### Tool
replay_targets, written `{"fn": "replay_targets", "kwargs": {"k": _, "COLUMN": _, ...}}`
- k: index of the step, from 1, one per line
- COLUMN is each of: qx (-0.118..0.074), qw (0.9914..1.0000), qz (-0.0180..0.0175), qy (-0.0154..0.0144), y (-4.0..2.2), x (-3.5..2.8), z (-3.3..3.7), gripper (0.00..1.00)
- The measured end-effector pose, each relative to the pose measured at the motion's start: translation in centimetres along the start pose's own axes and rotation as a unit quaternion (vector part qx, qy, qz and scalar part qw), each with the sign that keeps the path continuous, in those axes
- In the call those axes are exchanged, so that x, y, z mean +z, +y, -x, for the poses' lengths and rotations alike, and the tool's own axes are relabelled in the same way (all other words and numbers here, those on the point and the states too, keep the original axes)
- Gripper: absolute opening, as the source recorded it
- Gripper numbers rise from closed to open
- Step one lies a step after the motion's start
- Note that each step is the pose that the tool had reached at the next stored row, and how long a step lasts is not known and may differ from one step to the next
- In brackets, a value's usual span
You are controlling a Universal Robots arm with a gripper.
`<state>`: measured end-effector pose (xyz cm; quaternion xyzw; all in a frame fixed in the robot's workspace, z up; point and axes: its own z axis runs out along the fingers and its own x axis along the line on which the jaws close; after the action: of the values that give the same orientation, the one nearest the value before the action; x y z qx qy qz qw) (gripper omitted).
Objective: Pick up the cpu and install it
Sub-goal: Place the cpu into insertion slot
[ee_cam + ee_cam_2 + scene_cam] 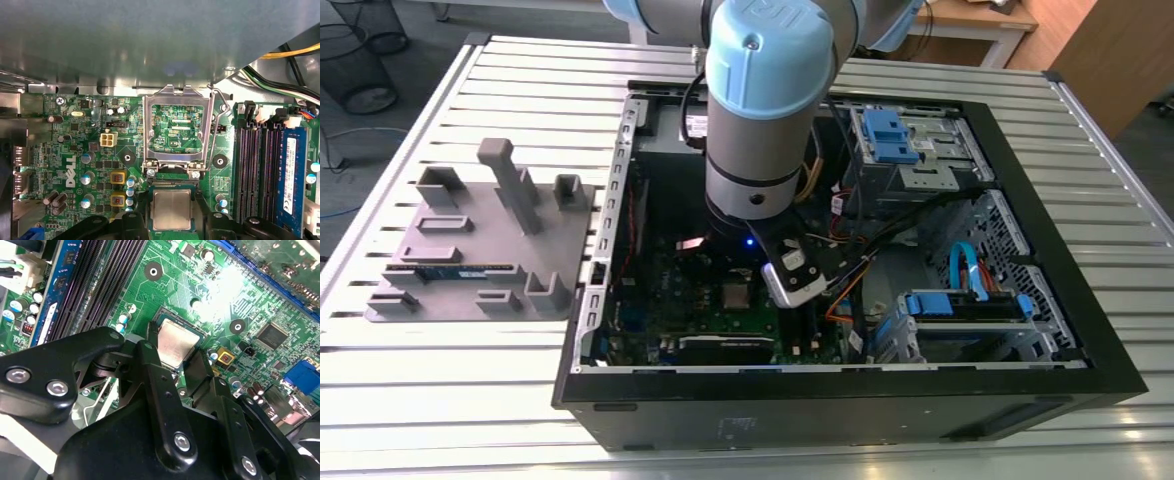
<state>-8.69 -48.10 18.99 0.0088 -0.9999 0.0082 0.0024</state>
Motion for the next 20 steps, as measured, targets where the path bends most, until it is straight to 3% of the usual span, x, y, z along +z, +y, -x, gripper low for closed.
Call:
{"fn": "replay_targets", "kwargs": {"k": 9, "qx": 0.000, "qw": 1.00000, "qz": 0.0000, "qy": -0.0002, "y": 0.00, "x": -0.22, "z": 0.00, "gripper": 0.45}}
{"fn": "replay_targets", "kwargs": {"k": 10, "qx": 0.000, "qw": 1.00000, "qz": 0.0000, "qy": -0.0015, "y": -0.01, "x": -0.22, "z": 0.00, "gripper": 0.45}}
{"fn": "replay_targets", "kwargs": {"k": 12, "qx": 0.000, "qw": 0.99996, "qz": -0.0003, "qy": -0.0089, "y": -0.01, "x": -0.22, "z": -0.03, "gripper": 0.45}}
{"fn": "replay_targets", "kwargs": {"k": 13, "qx": 0.000, "qw": 0.99994, "qz": -0.0002, "qy": -0.0105, "y": 0.00, "x": -0.21, "z": -0.04, "gripper": 0.45}}
{"fn": "replay_targets", "kwargs": {"k": 20, "qx": 0.001, "qw": 0.99993, "qz": -0.0003, "qy": -0.0117, "y": 0.00, "x": -0.16, "z": -0.25, "gripper": 0.45}}
